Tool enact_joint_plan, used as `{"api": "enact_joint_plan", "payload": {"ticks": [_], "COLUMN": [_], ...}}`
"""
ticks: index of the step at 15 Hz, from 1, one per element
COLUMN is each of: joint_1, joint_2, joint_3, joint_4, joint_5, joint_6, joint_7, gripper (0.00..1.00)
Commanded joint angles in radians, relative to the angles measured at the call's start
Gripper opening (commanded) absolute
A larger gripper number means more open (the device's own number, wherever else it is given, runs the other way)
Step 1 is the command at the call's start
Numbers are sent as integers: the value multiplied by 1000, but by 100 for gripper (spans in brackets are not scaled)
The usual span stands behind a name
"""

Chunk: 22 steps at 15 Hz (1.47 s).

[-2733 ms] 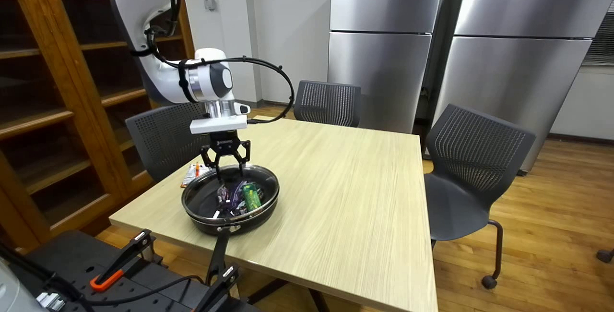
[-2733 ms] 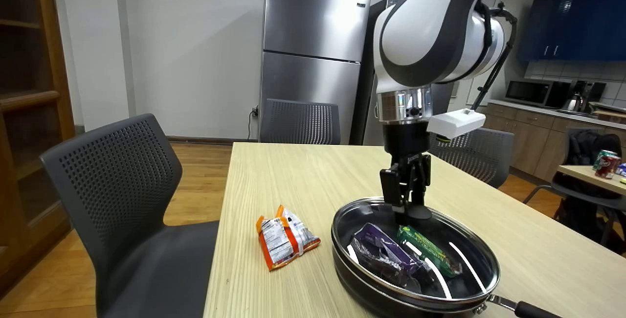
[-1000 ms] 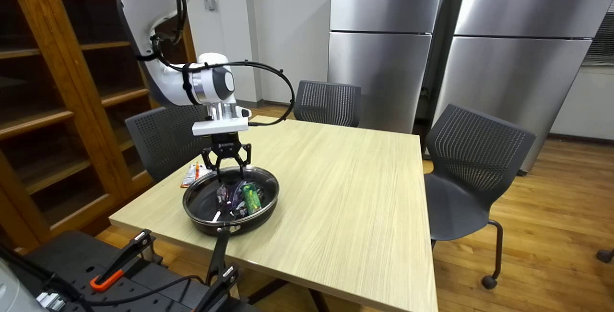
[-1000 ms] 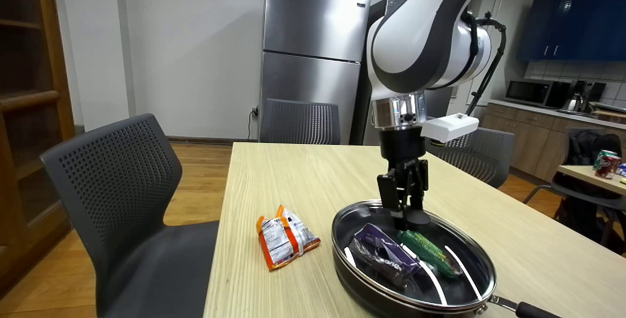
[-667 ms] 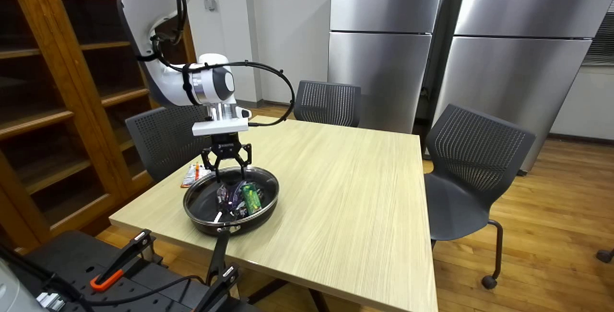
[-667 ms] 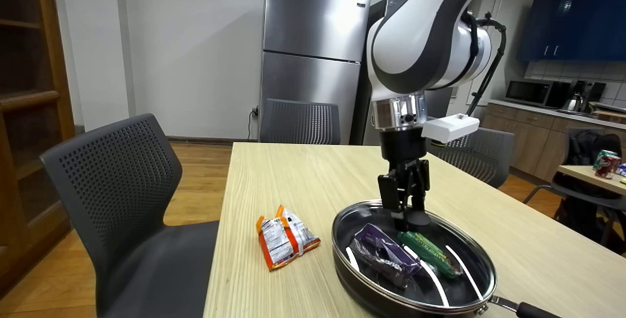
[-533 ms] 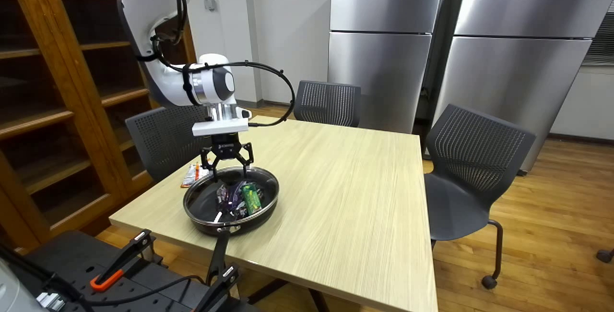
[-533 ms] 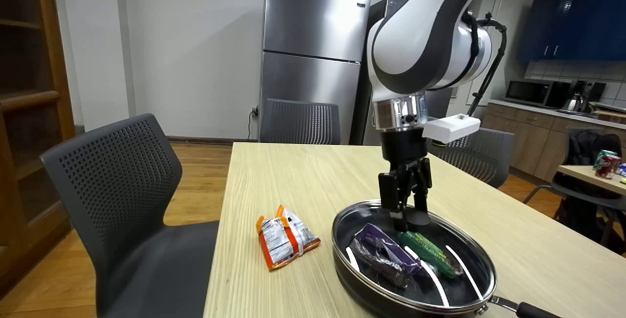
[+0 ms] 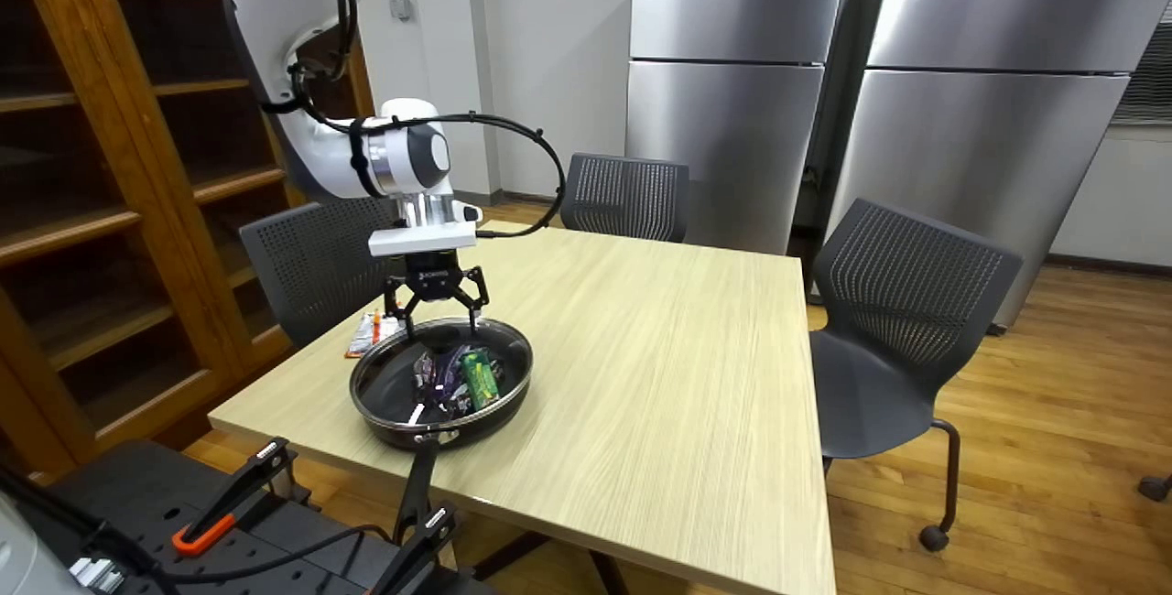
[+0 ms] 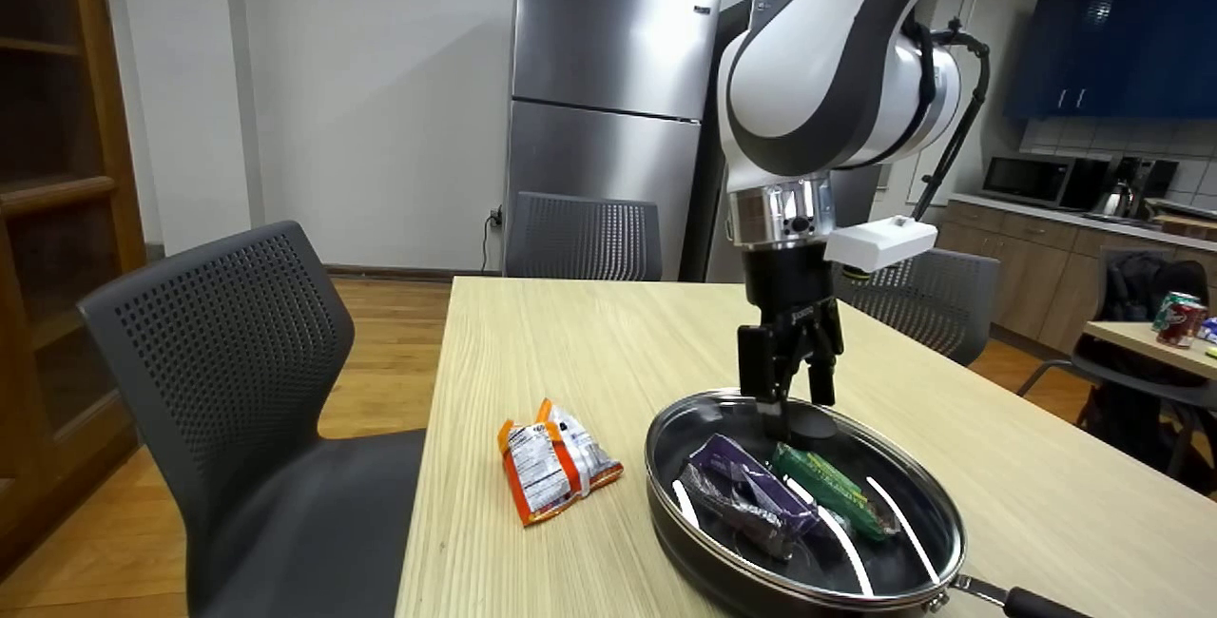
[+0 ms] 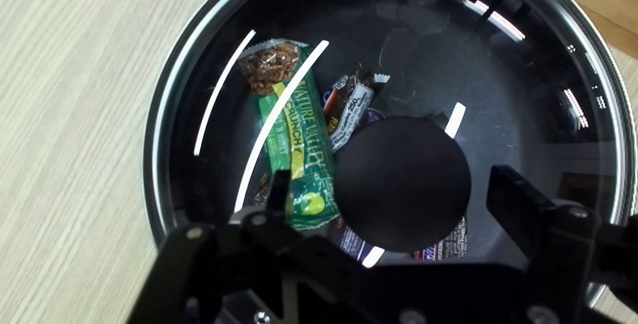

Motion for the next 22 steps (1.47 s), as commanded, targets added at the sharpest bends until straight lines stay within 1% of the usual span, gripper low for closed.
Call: {"api": "enact_joint_plan", "payload": {"ticks": [1, 10, 22], "joint_1": [-28, -101, -260], "joint_2": [-77, -204, -326], "joint_3": [12, 18, 15], "joint_4": [-59, -141, -226], "joint_5": [-18, 6, 79], "joint_6": [19, 88, 155], "joint_7": [4, -35, -169], "gripper": [100, 100, 100]}}
